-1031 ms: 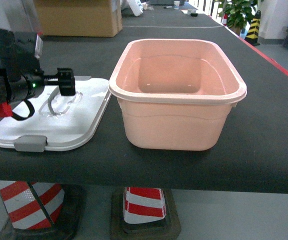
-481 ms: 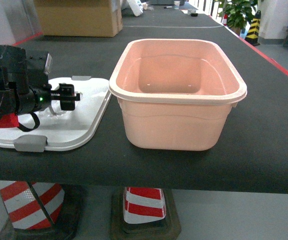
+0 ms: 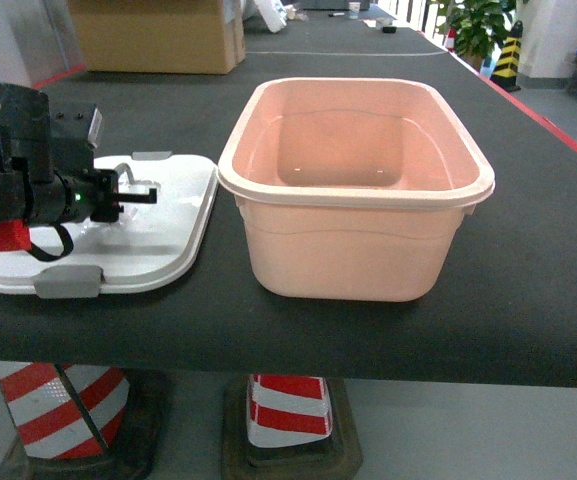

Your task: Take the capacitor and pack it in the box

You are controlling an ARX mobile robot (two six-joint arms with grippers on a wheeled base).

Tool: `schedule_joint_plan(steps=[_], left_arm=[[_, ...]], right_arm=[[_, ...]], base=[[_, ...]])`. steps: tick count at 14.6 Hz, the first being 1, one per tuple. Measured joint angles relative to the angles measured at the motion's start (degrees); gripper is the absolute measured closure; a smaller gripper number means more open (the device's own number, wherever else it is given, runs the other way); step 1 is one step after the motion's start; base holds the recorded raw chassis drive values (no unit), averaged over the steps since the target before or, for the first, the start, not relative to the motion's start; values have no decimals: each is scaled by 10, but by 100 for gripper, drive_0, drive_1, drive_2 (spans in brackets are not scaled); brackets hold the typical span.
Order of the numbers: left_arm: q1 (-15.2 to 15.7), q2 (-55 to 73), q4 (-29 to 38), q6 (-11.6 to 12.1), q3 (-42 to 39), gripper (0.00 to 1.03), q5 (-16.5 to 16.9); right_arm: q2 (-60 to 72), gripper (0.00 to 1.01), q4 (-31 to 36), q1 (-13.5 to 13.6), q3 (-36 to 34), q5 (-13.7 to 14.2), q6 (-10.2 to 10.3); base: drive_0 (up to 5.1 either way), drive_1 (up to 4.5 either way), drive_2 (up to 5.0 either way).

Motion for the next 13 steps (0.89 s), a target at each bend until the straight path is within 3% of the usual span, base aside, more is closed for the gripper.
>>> schedule_joint_plan(steps=[5, 7, 9, 13], left_arm=[[6, -126, -48, -4, 37, 101, -45], [-8, -186, -67, -16, 60, 101, -69], [-52, -207, -85, -31, 75, 101, -87], [-181, -181, -131, -68, 115, 101, -109]], right_arm=[[0, 3, 0, 0, 0, 0, 0], [0, 3, 0, 0, 0, 0, 0], [0, 3, 0, 0, 0, 0, 0], [0, 3, 0, 0, 0, 0, 0]], base=[[0, 0, 0], [0, 0, 0], [0, 0, 0], [0, 0, 0]])
